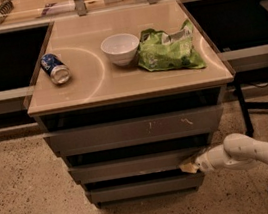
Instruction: Close middle drawer
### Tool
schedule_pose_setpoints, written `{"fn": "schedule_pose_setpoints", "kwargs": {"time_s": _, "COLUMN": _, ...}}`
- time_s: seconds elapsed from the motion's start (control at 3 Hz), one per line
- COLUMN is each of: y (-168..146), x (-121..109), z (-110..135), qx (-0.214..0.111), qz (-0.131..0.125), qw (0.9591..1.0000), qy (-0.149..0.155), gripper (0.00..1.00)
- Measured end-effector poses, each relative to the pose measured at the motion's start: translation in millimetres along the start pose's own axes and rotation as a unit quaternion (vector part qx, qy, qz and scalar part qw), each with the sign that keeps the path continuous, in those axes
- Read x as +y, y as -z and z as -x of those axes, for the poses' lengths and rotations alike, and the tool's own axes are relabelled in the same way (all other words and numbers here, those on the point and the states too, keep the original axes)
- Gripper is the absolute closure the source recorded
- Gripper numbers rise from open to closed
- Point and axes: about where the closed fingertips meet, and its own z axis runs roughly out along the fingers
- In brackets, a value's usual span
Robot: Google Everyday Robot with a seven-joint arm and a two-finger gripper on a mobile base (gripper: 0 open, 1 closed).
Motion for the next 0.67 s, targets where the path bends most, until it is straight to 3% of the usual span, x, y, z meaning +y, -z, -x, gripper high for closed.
{"fn": "schedule_pose_setpoints", "kwargs": {"time_s": 0.67, "y": 14.1, "x": 21.3, "z": -41.5, "qx": -0.026, "qz": -0.011, "qw": 0.9977, "qy": -0.061, "gripper": 1.0}}
